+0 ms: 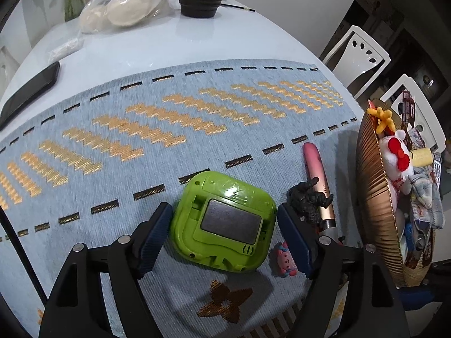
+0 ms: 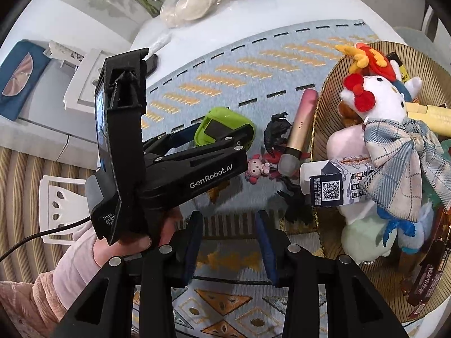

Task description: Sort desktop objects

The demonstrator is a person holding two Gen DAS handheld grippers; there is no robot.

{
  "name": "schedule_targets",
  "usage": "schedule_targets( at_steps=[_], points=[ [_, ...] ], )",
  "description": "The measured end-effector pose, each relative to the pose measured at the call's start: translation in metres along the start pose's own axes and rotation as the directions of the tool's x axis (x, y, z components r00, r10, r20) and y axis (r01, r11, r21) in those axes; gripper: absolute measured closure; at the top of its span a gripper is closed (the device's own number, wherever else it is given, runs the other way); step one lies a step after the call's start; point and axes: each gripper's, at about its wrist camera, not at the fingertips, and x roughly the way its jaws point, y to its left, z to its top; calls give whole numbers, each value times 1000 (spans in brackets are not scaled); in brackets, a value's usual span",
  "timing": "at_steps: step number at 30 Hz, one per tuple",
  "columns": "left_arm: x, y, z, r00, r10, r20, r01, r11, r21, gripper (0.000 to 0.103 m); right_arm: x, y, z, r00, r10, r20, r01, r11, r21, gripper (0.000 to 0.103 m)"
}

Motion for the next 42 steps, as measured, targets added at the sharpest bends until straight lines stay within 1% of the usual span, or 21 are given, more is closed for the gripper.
schedule_targets(
  at_steps=[2,4,6,8,10,12,14,17,20,25,27,29,30,32,33,34,35,38,39,40,42],
  points=[
    [2,-10,-6,999,44,32,-46,996,74,23,0,-1,0,1000,-2,0,2,1000,2,65],
    [5,-18,-12,994,86,65,-94,986,135,23,9,0,-2,998,-46,-44,46,999,-15,66],
    [4,-24,-17,989,117,95,-133,975,177,23,14,1,-5,995,-75,-58,73,997,-31,65],
    [0,-19,-17,989,112,101,-127,979,157,28,13,3,-8,996,-71,-53,69,997,-36,65],
    [-4,-13,-17,989,117,92,-130,980,148,28,10,5,-7,997,-66,-42,64,997,-41,65],
    [-8,-3,-20,985,150,89,-161,979,123,29,8,9,-5,997,-78,-28,77,995,-56,65],
    [-12,10,-24,983,166,77,-172,982,81,29,10,10,-2,994,-103,-21,102,993,-67,65],
    [-25,39,-30,981,184,57,-184,983,-13,29,17,12,3,987,-160,-11,159,984,-74,66],
    [-37,64,-36,976,213,41,-209,974,-82,29,26,19,12,986,-168,16,168,982,-80,66],
    [-46,91,-50,972,234,6,-230,959,-165,29,47,25,26,956,-293,25,292,956,13,65],
    [-48,95,-55,974,227,0,-223,956,-188,29,49,31,31,940,-340,44,340,940,0,65],
    [-49,94,-56,974,228,3,-223,956,-191,29,56,37,36,942,-336,13,336,942,-8,65],
    [-50,93,-56,974,228,3,-224,956,-191,29,58,41,37,939,-345,1,345,939,-13,65],
    [-51,92,-56,975,221,8,-215,956,-198,29,60,48,34,934,-356,16,356,933,-56,65],
    [-51,92,-55,977,215,9,-209,957,-201,29,65,52,32,925,-379,18,379,922,-80,65],
    [-50,92,-53,978,210,7,-204,958,-202,29,69,50,28,901,-434,14,434,897,-81,65],
    [-49,92,-53,978,211,5,-205,958,-202,29,72,46,26,895,-447,0,446,893,-53,65],
    [-48,94,-54,978,208,5,-203,957,-206,29,78,23,22,891,-450,-58,453,887,91,65],
    [-49,95,-54,979,206,7,-200,957,-208,29,79,17,22,893,-446,-55,450,884,132,65],
    [-49,95,-54,979,204,8,-198,958,-209,29,75,16,23,891,-453,-26,451,878,162,65],
    [-49,95,-55,980,200,10,-193,958,-211,29,76,13,25,890,-456,-2,448,873,191,65]
  ],
)
